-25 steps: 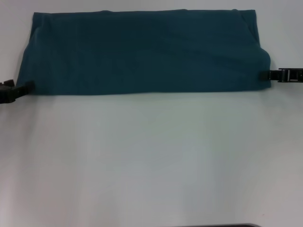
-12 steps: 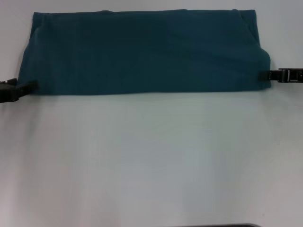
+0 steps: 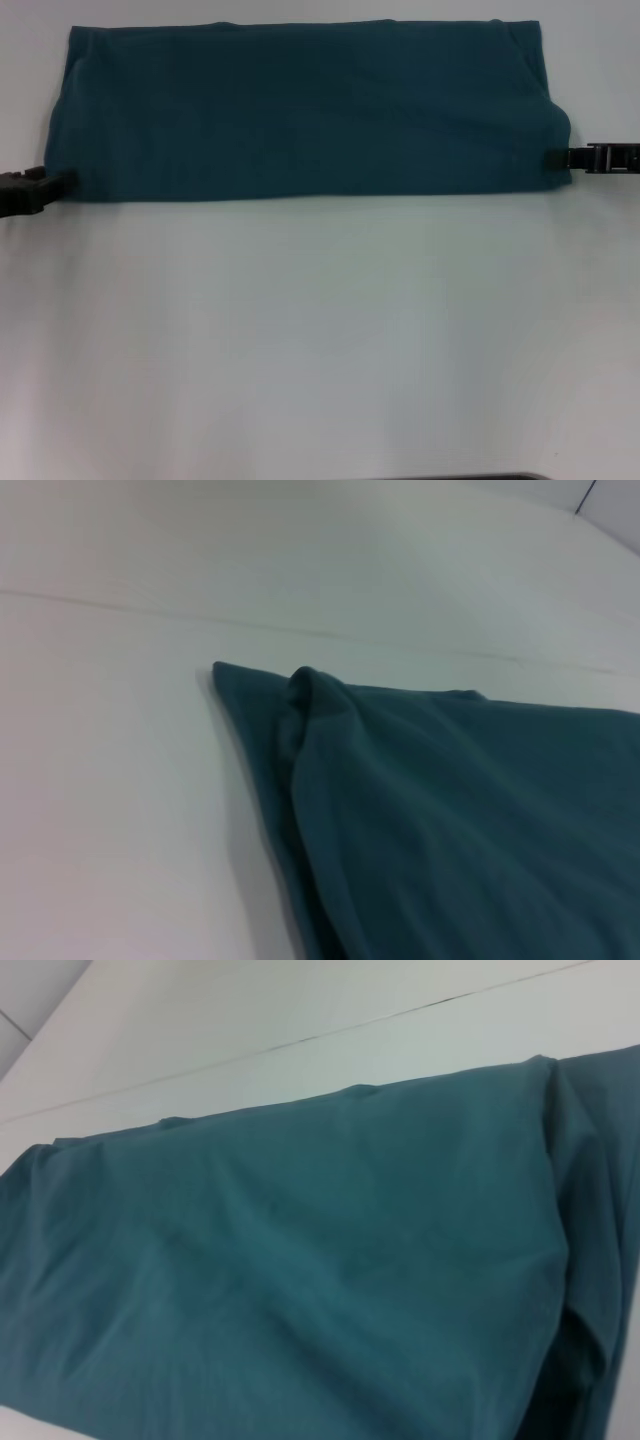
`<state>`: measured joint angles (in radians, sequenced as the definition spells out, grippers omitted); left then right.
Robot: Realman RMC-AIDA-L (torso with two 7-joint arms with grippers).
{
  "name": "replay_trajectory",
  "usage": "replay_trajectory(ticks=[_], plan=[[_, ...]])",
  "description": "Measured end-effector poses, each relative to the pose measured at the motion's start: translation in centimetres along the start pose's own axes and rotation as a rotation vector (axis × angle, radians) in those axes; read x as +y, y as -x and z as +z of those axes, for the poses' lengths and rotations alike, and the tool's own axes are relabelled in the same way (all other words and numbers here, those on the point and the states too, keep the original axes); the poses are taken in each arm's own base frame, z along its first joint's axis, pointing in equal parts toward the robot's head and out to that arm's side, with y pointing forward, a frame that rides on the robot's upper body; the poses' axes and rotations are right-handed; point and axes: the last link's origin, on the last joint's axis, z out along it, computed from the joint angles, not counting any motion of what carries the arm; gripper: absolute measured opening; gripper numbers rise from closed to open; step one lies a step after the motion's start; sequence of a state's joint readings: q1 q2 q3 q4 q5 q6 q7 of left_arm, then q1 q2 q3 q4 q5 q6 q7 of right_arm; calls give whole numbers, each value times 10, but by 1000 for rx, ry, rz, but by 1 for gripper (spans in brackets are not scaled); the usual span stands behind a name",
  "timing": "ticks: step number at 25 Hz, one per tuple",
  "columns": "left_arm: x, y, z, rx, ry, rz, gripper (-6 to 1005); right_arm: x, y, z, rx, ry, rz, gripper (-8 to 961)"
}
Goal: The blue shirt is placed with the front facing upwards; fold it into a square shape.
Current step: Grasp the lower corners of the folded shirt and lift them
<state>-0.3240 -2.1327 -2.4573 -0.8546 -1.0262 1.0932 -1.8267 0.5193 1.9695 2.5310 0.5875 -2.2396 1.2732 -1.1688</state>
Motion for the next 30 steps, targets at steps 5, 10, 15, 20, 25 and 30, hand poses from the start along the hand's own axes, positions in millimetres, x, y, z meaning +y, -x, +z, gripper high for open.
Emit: replay_trajectory(ticks=[5,10,15,20,25,30], plan=[[0,0,3,-11,5,-1,460,1,1,1,0,3,-3,11],[-1,0,3,-14,-2,-7,265,1,1,1,0,4,-3,11],[0,0,3,-19,-2,-4,138,0,0,-1,1,1,0,12],[0,-1,3,-17,-1,1,64,-1,-2,-2,1,-1,3,12],[-3,-8,-3,-11,0,3,66,-2,-3,-3,-1,-4,9,12],[-3,-10,-9,-20,17,10,67,-4,-7,-5,0,-8,16,12]])
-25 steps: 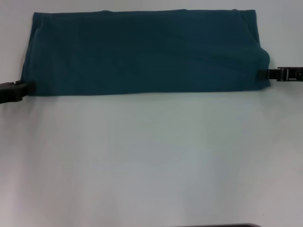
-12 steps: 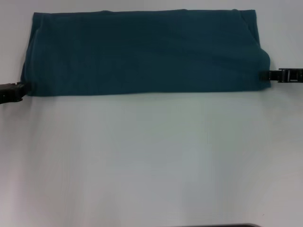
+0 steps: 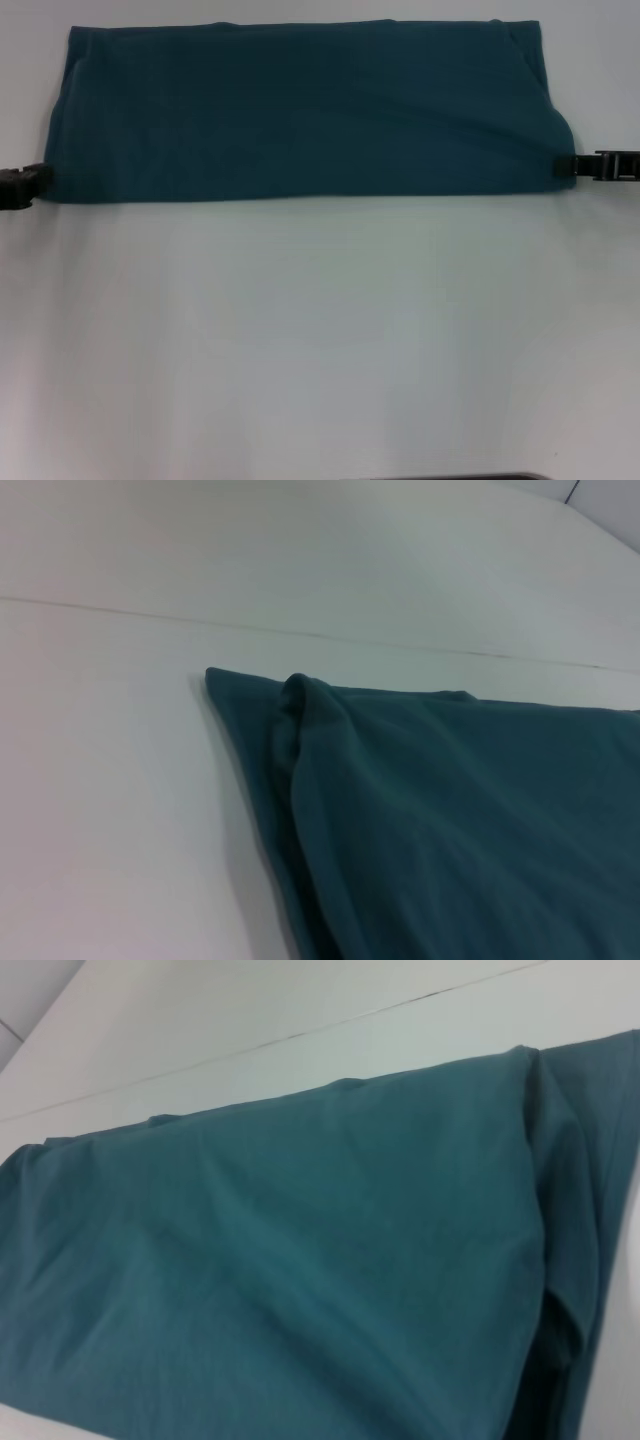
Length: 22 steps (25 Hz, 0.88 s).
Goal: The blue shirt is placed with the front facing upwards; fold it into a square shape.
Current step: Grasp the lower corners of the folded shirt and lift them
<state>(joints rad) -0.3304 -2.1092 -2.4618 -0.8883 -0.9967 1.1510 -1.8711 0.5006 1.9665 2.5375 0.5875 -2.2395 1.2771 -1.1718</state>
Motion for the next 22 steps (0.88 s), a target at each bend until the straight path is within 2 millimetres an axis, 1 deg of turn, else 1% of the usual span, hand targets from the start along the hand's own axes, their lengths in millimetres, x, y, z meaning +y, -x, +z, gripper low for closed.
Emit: replay_trajectory(ticks=[4,9,13,20,22], plan=[[-1,1,0,-15,-10,3,68,-1,-1,-1,-3,0,-1,12],[-4,-3,0,-3,-21,-41,78,0,-1,-1,-3,2,-2,12],[-5,-6,-3,3,-26,-46,146,0,-1,-1,-2,3,-3,12],[-4,-1,-1,-17,-29,-40,266,0,-1,-1,-1,7,-4,12],[-3,0,0,-21,-28,-37,407,0,-1,-1,0,8,-4,12]])
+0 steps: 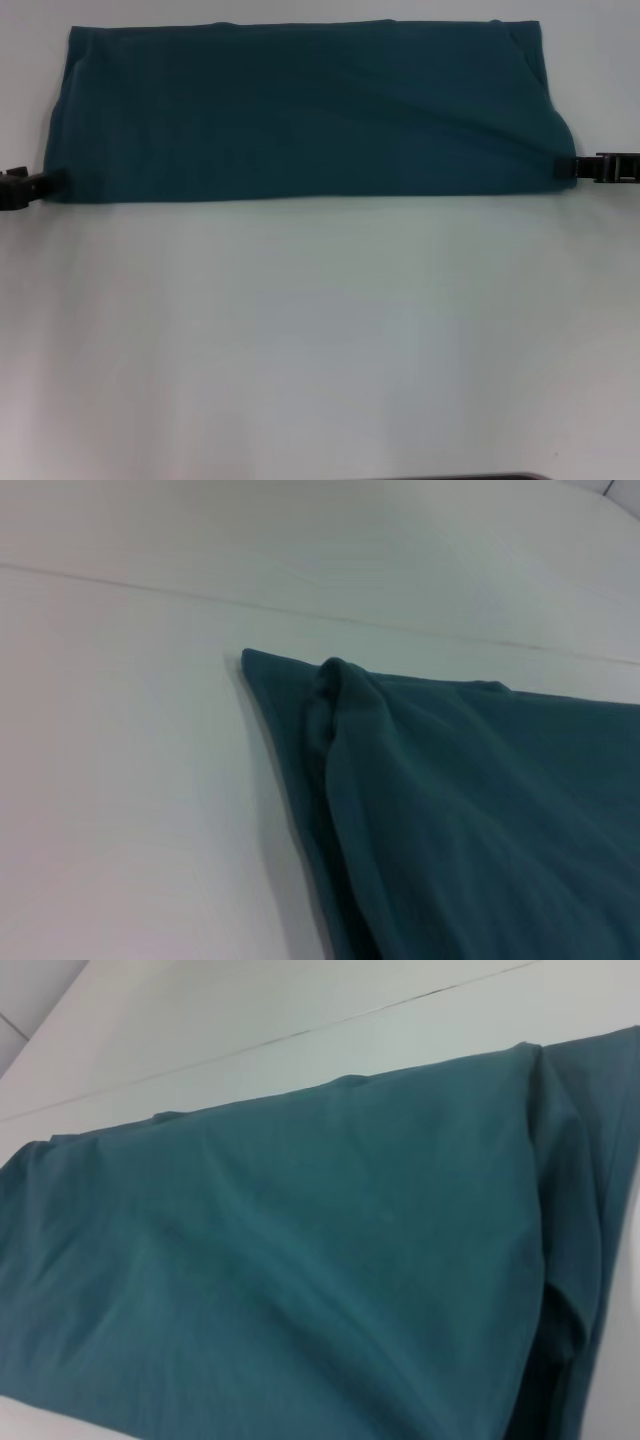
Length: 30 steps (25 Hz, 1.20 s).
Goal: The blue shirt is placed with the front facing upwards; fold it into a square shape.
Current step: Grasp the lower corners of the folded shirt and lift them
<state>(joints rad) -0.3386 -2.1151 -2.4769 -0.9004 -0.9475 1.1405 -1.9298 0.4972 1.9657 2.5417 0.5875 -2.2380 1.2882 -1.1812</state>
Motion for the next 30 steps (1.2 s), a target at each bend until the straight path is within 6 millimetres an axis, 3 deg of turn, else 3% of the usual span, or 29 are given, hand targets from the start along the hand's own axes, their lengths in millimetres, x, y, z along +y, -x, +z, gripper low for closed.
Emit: replay_trajectory(ticks=[6,12,17,28,30], plan=[[2,4,4,-30,-2,18,749,0,0,0,1,1,0,13],[5,5,6,-35,6,22,818,0,0,0,1,1,0,13],[5,3,5,-25,-6,23,781,0,0,-1,0,0,-1,13],[5,4,7,-46,-5,28,585,0,1,-1,1,3,-3,13],[6,4,8,-47,-3,32,444,1,0,-1,2,8,-3,13]])
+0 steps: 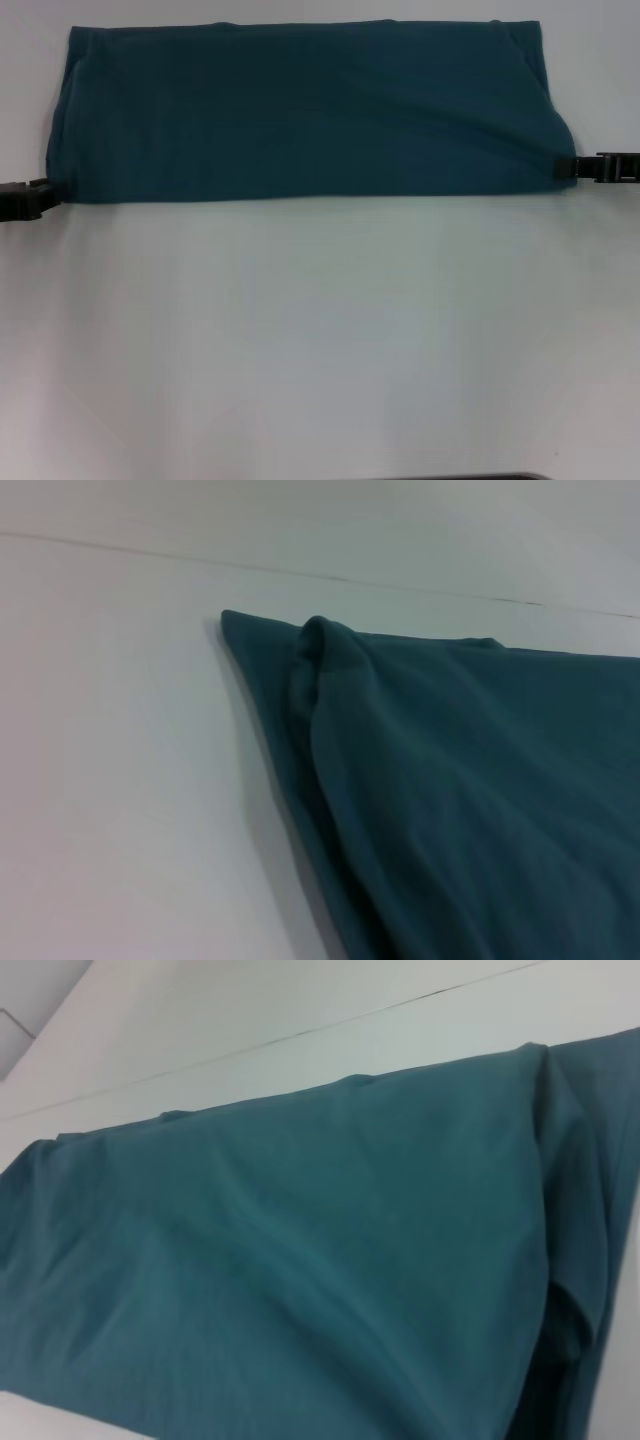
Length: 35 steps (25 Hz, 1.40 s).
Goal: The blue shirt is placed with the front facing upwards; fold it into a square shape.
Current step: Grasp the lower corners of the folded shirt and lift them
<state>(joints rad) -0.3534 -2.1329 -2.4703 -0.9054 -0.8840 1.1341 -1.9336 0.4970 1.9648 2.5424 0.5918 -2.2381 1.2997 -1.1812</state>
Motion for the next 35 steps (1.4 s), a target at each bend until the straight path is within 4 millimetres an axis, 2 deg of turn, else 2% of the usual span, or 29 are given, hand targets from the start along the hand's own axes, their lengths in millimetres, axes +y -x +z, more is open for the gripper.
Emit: replay_trajectory(ticks=[1,6,12,24,35], plan=[[0,0,0,-1,0,2,373,0,0,0,0,0,0,13],[1,-1,2,-6,3,7,141,0,0,0,-1,0,-1,13],[3,-4,2,-1,5,13,28,0,0,-1,-1,-1,0,13],[0,-7,-7,-1,17,7,29,-6,-13,-14,-25,14,8,14],[-2,8,-20,-45,61,7,29,-4,-30,-21,-3,53,-6,14]])
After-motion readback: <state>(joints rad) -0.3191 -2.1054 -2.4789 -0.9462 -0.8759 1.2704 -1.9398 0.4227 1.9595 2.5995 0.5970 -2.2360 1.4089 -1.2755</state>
